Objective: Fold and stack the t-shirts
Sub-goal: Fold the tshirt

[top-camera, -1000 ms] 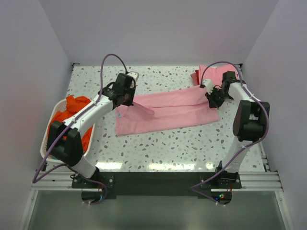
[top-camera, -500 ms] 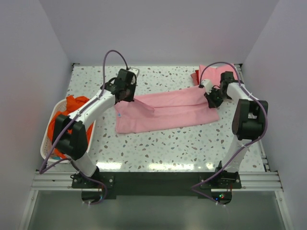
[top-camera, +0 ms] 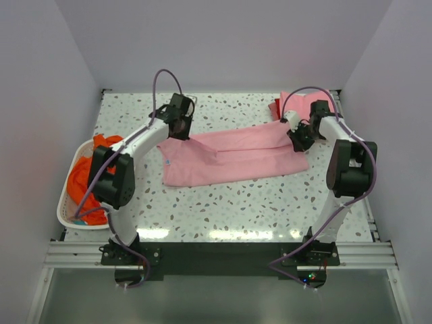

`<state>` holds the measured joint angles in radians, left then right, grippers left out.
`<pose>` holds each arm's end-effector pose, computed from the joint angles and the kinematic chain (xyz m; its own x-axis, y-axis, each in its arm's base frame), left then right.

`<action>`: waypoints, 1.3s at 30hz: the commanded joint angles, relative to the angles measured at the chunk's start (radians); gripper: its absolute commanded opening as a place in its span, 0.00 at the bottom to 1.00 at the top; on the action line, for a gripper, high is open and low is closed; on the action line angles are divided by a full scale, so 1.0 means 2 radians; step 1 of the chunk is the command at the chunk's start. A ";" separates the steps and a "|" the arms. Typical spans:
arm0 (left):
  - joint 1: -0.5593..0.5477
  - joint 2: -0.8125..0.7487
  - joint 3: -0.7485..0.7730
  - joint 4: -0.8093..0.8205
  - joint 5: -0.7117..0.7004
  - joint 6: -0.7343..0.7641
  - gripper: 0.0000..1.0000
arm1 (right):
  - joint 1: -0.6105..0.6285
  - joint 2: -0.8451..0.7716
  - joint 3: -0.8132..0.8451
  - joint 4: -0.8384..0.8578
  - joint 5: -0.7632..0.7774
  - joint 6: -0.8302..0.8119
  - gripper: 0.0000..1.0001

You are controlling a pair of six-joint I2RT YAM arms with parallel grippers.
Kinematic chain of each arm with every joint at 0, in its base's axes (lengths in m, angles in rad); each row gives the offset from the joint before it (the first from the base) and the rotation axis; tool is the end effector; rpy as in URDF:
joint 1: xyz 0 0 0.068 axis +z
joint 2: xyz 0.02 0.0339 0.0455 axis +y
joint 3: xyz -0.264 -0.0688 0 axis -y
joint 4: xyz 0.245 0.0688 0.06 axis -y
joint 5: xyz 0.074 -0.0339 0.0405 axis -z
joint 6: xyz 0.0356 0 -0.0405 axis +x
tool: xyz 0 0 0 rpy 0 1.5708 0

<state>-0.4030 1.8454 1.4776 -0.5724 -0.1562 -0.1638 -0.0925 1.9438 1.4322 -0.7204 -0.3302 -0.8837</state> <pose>0.3758 -0.1542 0.2473 -0.7824 0.1585 -0.6022 0.1778 0.9837 0.0278 0.3944 -0.0250 0.1902 -0.5803 -0.6806 -0.4472 -0.7387 0.6711 -0.0630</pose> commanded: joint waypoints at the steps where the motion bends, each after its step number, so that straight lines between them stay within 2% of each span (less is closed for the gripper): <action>1: 0.016 0.033 0.033 -0.014 0.000 0.003 0.14 | 0.001 -0.009 0.010 0.026 0.006 0.021 0.19; 3: 0.018 0.050 0.050 -0.020 -0.001 -0.002 0.32 | 0.000 -0.026 0.002 0.030 0.008 0.035 0.28; 4: 0.018 0.052 0.055 -0.020 -0.011 -0.004 0.46 | 0.000 -0.036 -0.002 0.038 0.011 0.041 0.29; 7: 0.024 0.038 0.074 -0.021 -0.029 -0.015 0.59 | -0.001 -0.080 -0.029 0.043 0.012 0.056 0.31; 9: 0.024 -0.006 0.060 -0.008 -0.029 -0.019 0.61 | -0.001 -0.117 -0.053 0.022 -0.023 0.042 0.32; 10: 0.024 -0.029 0.045 -0.001 -0.020 -0.019 0.61 | 0.000 -0.127 -0.060 0.003 -0.050 0.008 0.33; 12: 0.024 -0.106 -0.017 0.024 0.017 -0.026 0.62 | 0.009 -0.150 -0.078 -0.072 -0.133 -0.046 0.33; 13: 0.024 -0.133 -0.044 0.033 0.033 -0.040 0.62 | 0.015 -0.156 -0.088 -0.097 -0.155 -0.109 0.33; 14: 0.024 -0.190 -0.103 0.052 0.050 -0.051 0.62 | 0.033 -0.162 -0.115 -0.113 -0.171 -0.133 0.34; 15: 0.024 -0.214 -0.133 0.058 0.076 -0.063 0.61 | 0.042 -0.174 -0.132 -0.121 -0.185 -0.155 0.42; 16: 0.024 -0.257 -0.188 0.062 0.100 -0.091 0.61 | 0.079 -0.182 -0.151 -0.110 -0.192 -0.172 0.46; 18: 0.024 -0.294 -0.240 0.052 0.118 -0.123 0.61 | 0.114 -0.196 -0.201 -0.071 -0.179 -0.162 0.52; 22: 0.023 -0.389 -0.382 0.087 0.136 -0.242 0.62 | 0.194 -0.217 -0.239 0.059 -0.120 -0.079 0.57; 23: 0.023 -0.419 -0.422 0.099 0.137 -0.260 0.63 | 0.222 -0.218 -0.245 0.081 -0.087 -0.063 0.57; 25: 0.023 -0.444 -0.455 0.107 0.095 -0.306 0.64 | 0.257 -0.210 -0.247 0.126 -0.045 -0.038 0.59; 26: 0.023 -0.446 -0.462 0.113 0.089 -0.318 0.64 | 0.266 -0.207 -0.250 0.143 -0.008 -0.028 0.59; 29: 0.023 -0.421 -0.455 0.109 0.048 -0.343 0.64 | 0.286 -0.187 -0.248 0.170 0.039 -0.012 0.59; 39: 0.024 -0.321 -0.443 0.150 0.019 -0.384 0.64 | 0.294 -0.147 -0.257 0.200 0.072 -0.004 0.55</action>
<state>-0.3603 1.1759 0.5610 -0.3473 -0.0677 -0.8764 0.4908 1.6413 0.9253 -0.3794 -0.2260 -0.9127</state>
